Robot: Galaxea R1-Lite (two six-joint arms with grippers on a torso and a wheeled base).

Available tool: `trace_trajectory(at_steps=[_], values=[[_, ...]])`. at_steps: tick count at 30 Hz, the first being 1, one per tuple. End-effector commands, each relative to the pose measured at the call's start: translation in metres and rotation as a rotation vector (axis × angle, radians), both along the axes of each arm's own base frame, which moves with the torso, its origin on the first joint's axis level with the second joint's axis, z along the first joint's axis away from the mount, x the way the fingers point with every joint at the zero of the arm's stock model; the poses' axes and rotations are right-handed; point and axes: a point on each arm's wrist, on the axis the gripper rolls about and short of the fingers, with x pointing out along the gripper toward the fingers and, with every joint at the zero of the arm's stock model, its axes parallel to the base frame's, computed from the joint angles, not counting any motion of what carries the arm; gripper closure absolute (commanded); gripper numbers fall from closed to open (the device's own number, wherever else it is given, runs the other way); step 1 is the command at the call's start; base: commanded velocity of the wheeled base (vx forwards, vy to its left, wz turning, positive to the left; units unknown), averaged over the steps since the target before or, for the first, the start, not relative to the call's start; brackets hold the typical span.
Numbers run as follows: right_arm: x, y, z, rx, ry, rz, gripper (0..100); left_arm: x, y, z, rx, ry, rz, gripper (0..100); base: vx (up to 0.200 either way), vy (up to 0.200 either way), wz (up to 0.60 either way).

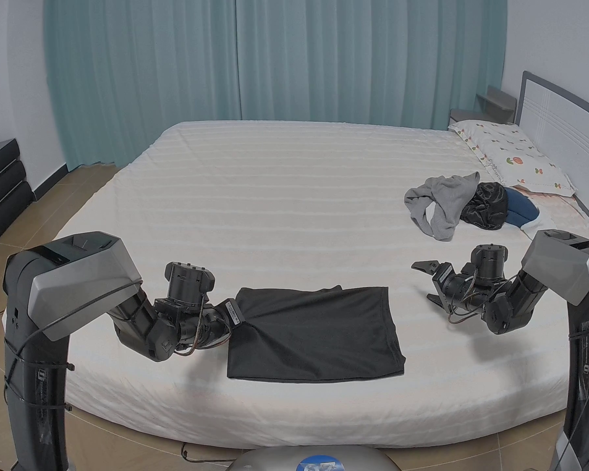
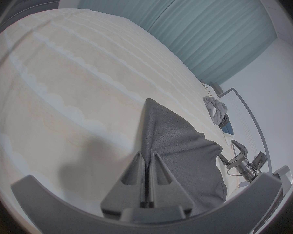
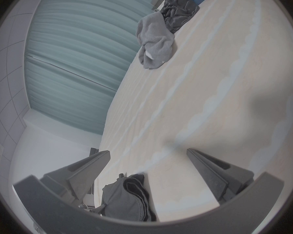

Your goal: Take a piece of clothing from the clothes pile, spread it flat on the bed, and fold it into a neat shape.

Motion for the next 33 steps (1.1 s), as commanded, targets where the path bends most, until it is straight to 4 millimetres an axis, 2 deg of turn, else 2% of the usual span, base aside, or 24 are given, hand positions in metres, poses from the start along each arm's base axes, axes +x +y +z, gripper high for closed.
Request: trace_trajectory(at_steps=[1, 27, 33], values=[[0.0000, 0.0003, 0.0004, 0.000, -0.001, 0.001, 0, 0.0001, 0.0000, 0.0002, -0.001, -0.001, 0.000, 100, 0.000, 0.200, 0.00], [-0.0012, 0.0014, 0.0000, -0.001, 0.002, 0.001, 0, 0.0036, 0.0041, 0.0006, -0.002, -0.007, 0.014, 100, 0.000, 0.200, 0.00], [-0.0047, 0.0070, 0.0011, -0.005, 0.005, 0.015, 0, 0.0014, 0.0028, 0.0005, 0.000, -0.003, 0.007, 100, 0.000, 0.000, 0.00]])
